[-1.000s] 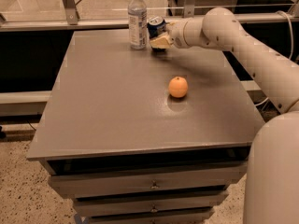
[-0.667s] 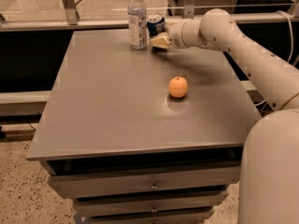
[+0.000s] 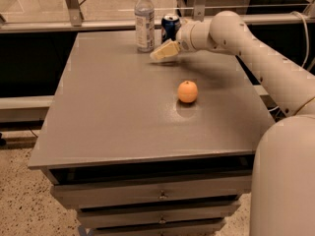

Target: Move pepsi can near blue plastic bottle

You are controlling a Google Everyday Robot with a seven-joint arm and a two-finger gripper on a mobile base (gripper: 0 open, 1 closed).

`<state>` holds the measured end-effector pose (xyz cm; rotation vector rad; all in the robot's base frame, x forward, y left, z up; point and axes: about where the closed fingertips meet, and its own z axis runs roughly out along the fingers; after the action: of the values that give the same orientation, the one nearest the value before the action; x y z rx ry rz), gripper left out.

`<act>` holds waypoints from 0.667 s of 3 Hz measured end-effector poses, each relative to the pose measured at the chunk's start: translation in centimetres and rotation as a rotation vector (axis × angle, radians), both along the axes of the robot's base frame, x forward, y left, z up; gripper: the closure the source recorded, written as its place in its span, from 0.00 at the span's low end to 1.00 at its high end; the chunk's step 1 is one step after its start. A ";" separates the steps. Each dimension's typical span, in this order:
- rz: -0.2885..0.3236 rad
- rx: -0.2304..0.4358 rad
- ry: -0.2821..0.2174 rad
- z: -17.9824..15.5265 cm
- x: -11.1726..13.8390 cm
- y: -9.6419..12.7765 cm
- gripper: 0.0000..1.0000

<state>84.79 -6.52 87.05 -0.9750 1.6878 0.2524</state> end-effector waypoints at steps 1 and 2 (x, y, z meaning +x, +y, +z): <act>0.042 0.049 0.030 -0.2 -2.1 1.7 0.00; 0.071 0.083 0.063 -1.0 -3.4 3.1 0.00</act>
Offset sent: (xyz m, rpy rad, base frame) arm -0.0496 0.0411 -0.0164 0.1221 0.0962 0.0964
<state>81.40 -3.40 86.04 -0.9749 1.6880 0.4006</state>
